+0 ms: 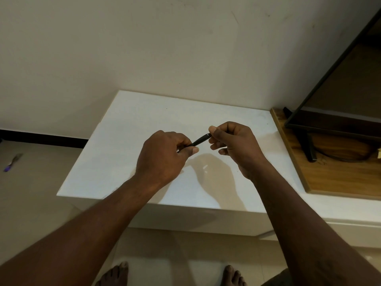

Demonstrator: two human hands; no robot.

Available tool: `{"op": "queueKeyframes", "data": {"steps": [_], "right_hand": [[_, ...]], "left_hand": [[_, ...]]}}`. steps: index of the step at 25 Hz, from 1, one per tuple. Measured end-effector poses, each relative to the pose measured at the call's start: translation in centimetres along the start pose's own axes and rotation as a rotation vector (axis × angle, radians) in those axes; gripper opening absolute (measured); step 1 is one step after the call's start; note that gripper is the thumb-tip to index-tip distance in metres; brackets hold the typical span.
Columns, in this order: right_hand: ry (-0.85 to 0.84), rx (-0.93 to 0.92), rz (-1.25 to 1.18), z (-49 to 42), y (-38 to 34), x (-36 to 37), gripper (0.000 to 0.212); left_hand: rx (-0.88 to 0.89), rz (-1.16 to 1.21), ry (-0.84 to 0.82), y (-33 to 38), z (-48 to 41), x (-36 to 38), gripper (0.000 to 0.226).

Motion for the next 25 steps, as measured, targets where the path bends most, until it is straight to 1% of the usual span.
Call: {"op": "queueKeyframes", "data": {"steps": [4, 6, 8, 10, 16, 19, 21, 25], "right_hand": [[0.052, -0.003, -0.021, 0.1, -0.1, 0.1, 0.03], [-0.003, 0.041, -0.051, 0.2, 0.0, 0.3, 0.029], [-0.063, 0.073, -0.058, 0.4, 0.2, 0.8, 0.024], [-0.079, 0.071, -0.057, 0.4, 0.3, 1.2, 0.019], [0.066, 0.042, -0.143, 0.4, 0.2, 0.9, 0.019], [0.126, 0.039, -0.21, 0.3, 0.1, 0.7, 0.019], [0.128, 0.035, -0.24, 0.4, 0.0, 0.8, 0.017], [0.101, 0.037, -0.254, 0.7, 0.0, 1.4, 0.02]], "left_hand": [[0.004, 0.001, -0.003, 0.2, 0.0, -0.1, 0.026], [-0.002, -0.003, -0.003, 0.1, -0.1, -0.1, 0.026], [-0.006, -0.005, -0.008, 0.2, 0.0, -0.2, 0.025], [-0.006, -0.003, -0.024, 0.2, 0.0, -0.2, 0.025], [0.006, 0.031, -0.194, 0.3, 0.2, 0.2, 0.026], [-0.021, 0.123, -0.348, 0.1, 0.1, 0.3, 0.016], [-0.028, 0.197, -0.436, 0.0, 0.2, 0.4, 0.016], [-0.05, 0.227, -0.438, 0.2, 0.3, 0.6, 0.014]]}}
Point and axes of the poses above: each hand's wrist, its own z-axis away from the middle knuckle, its own x-axis out of the palm, y = z × x, the point moved 2 cm from there along -z, towards the middle knuckle, and after that the axes turned 15 degrees about -z, right-handed, at the moved point
